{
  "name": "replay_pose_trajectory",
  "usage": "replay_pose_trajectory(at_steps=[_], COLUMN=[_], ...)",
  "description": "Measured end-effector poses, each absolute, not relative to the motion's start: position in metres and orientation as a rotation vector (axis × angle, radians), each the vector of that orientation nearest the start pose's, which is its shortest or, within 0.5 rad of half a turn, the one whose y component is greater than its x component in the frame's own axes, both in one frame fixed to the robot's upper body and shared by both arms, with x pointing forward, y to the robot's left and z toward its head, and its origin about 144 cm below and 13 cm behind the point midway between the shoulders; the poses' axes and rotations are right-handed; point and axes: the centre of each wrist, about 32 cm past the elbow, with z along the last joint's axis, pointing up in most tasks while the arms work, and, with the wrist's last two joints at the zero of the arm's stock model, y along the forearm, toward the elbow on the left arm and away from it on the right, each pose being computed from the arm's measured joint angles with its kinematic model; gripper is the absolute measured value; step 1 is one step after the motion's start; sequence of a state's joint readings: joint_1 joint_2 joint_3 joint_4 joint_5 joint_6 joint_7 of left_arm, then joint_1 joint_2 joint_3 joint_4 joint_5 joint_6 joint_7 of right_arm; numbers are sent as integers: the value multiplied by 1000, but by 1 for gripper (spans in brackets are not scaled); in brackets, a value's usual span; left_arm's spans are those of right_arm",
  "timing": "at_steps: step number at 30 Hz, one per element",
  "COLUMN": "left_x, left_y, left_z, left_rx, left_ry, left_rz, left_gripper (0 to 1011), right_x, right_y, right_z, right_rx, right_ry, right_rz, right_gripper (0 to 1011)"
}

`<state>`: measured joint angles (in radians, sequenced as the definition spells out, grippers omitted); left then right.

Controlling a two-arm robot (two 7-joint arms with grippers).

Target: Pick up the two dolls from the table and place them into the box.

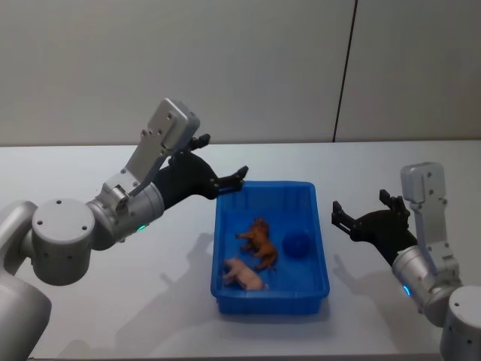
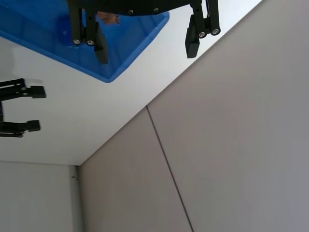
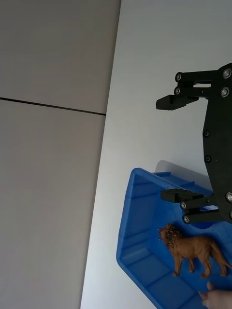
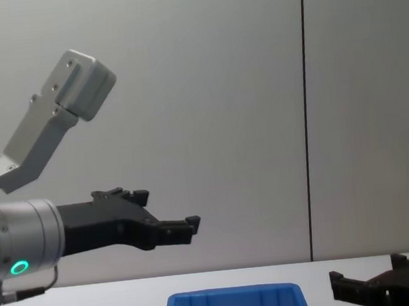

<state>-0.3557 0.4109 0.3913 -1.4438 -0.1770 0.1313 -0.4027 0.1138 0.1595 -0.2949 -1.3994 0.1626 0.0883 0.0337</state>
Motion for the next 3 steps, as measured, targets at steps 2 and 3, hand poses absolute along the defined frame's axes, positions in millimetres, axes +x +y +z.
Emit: replay_pose_trajectory(at_steps=[2, 3], left_x=[537, 536], left_y=[250, 250], left_z=[1207, 1207], left_rx=[292, 294], left_ry=[-185, -193], left_rz=[904, 917], left_gripper=[1001, 1001], right_x=[478, 478], right_y=[-191, -191], right_z=[1114, 1114], right_rx=[-178, -178], right_ry=[110, 110], right_rz=[-1273, -1273], right_gripper=[1001, 1001])
